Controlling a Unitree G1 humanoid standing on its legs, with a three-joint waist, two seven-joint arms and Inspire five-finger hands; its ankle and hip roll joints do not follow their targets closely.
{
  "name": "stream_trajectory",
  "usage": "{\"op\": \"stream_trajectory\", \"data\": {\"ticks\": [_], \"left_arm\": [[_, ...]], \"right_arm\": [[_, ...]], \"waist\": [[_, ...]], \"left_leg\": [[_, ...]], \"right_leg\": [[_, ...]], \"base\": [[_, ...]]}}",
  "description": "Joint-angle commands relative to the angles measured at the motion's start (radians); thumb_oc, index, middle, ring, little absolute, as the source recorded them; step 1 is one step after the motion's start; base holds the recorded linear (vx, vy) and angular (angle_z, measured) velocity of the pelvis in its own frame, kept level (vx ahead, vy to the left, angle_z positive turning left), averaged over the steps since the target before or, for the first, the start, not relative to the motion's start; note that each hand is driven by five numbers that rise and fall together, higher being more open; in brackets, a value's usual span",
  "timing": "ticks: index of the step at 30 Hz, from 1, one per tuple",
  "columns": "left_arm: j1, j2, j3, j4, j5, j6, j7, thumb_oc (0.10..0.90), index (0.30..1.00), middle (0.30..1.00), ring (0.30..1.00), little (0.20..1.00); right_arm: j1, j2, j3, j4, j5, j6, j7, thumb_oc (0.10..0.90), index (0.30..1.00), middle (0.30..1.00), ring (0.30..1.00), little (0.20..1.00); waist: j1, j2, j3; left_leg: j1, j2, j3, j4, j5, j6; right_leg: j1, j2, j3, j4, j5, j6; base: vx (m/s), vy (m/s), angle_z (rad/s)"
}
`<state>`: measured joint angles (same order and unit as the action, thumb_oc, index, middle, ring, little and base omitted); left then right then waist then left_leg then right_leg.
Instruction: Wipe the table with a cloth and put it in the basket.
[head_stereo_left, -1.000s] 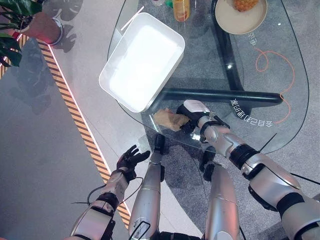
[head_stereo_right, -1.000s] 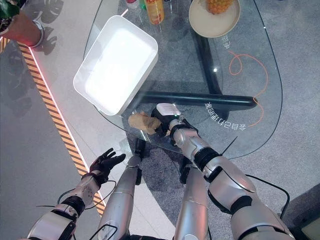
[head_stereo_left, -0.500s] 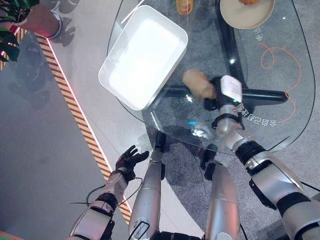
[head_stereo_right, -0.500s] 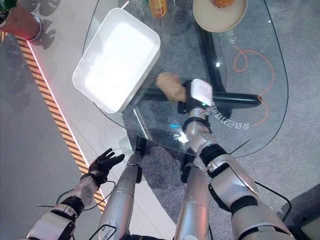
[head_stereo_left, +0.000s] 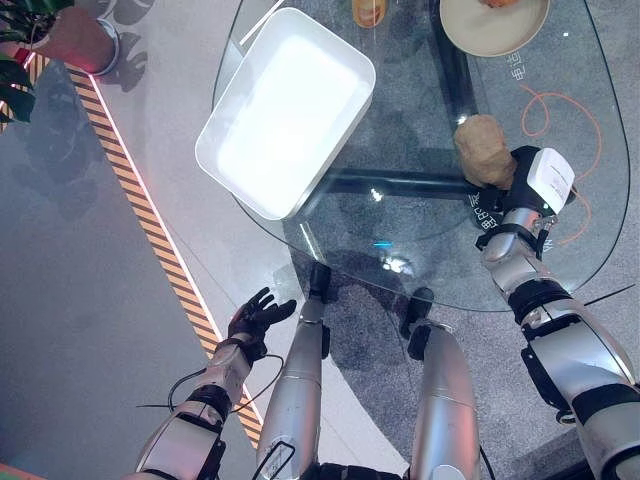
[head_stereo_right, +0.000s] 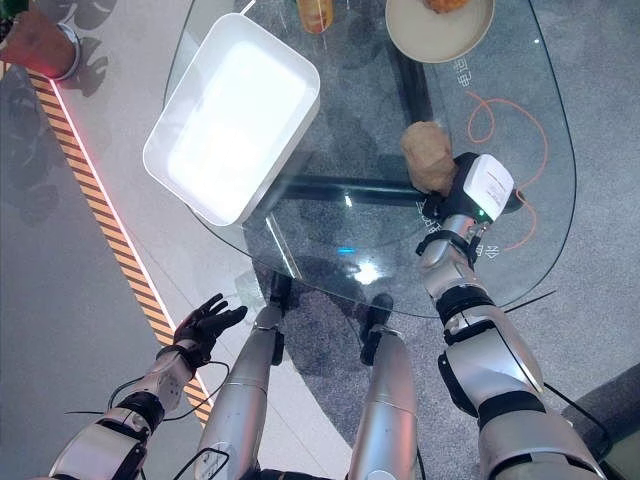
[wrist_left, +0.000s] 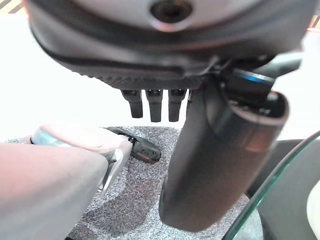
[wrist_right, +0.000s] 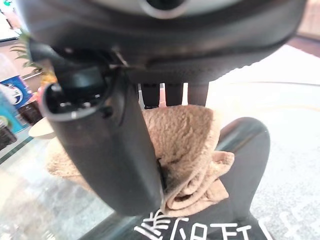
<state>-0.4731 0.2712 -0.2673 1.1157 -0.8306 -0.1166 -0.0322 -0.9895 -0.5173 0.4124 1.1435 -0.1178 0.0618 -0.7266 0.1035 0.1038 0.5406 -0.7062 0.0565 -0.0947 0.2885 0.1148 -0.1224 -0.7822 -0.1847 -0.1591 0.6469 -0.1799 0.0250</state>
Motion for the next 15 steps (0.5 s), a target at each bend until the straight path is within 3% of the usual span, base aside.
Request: {"op": "stream_trajectory", "data": {"ticks": [1,8,15], "left_arm": [[0.048,0.068,0.029,0.005,-0.016,-0.026,-0.01,0.8,0.9,0.9,0.9,0.9],[0.04,0.094,0.054,0.028,-0.017,-0.017,-0.03,0.8,0.9,0.9,0.9,0.9],[0.025,0.109,0.063,0.043,-0.018,-0.005,-0.04,0.8,0.9,0.9,0.9,0.9]], "right_arm": [[0.012,-0.171,-0.063,0.042,0.067,0.024,-0.126,0.1,0.3,0.3,0.3,0.2],[0.054,-0.194,-0.157,0.097,0.231,0.009,-0.166,0.1,0.3,0.3,0.3,0.2],[0.072,-0.196,-0.208,0.114,0.292,-0.008,-0.182,0.1,0.3,0.3,0.3,0.2]], "waist": [[-0.026,-0.028,-0.021],[-0.034,-0.035,-0.021],[-0.042,-0.039,-0.021]], "left_leg": [[-0.001,-0.105,0.077,0.142,-0.158,0.139],[0.004,-0.1,0.078,0.144,-0.167,0.138],[0.004,-0.093,0.078,0.144,-0.171,0.134]], "right_leg": [[0.028,0.083,0.021,-0.159,0.142,0.009],[0.034,0.089,0.025,-0.161,0.138,0.015],[0.033,0.092,0.03,-0.163,0.139,0.019]], "base": [[0.0,0.0,0.0],[0.0,0.0,0.0],[0.0,0.0,0.0]]}}
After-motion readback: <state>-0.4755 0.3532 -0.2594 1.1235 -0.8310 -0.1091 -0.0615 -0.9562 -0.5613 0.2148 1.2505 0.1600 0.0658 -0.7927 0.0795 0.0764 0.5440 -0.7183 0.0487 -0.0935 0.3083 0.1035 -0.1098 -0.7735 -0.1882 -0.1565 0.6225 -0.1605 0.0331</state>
